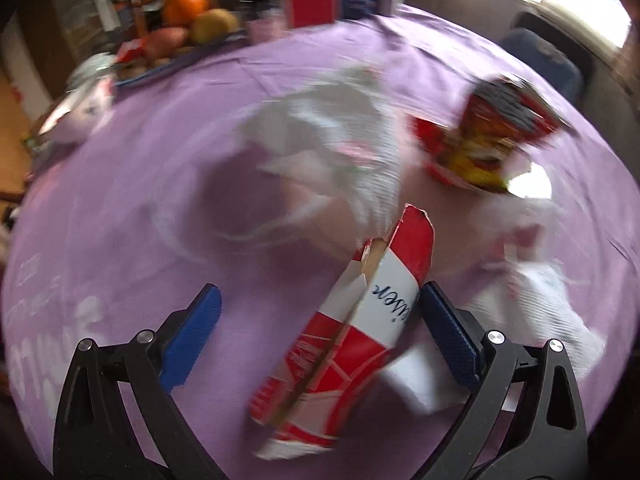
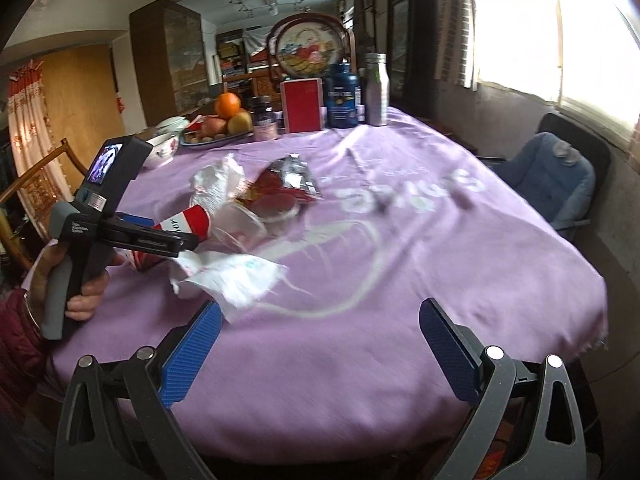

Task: Collect trash
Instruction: 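Grasp the red-white carton with the left tool while the right tool grasps the clear plastic box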

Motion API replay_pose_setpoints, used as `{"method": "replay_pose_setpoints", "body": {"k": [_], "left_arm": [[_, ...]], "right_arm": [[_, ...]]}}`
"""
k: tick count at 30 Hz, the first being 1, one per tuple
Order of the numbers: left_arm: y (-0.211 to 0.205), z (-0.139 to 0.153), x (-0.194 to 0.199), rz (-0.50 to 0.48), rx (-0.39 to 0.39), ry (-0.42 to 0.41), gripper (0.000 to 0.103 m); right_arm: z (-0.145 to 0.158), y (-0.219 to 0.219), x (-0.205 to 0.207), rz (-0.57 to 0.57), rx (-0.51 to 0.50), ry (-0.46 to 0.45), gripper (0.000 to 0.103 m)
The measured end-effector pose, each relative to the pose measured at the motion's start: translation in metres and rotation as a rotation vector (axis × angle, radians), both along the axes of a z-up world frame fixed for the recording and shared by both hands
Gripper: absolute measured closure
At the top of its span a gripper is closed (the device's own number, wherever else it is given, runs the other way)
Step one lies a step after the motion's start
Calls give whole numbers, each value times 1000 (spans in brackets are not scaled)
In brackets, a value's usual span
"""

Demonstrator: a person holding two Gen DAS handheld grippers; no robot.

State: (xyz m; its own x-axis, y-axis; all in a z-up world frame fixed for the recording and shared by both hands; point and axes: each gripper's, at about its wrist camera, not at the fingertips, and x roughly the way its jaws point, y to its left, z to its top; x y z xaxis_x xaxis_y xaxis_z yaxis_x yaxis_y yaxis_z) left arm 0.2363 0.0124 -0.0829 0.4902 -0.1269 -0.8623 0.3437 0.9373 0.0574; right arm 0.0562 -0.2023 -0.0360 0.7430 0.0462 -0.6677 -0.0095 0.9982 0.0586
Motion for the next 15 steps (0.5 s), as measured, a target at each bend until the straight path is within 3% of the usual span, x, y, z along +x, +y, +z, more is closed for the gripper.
{"method": "replay_pose_setpoints", "body": {"k": [5,7,12,15], "left_arm": [[42,-3,15,133,-11,19,7],[54,-5,18,154,-49,42,7],[50,-5,16,167,-11,15,6],[53,-6,20,183,-35,24,5]], "right_arm": [[-4,14,27,44,30,31,6],[-7,18,38,47,54,46,6],[-11,22,63,67,154,93,6],[-13,24,77,64,212,115,6]]}}
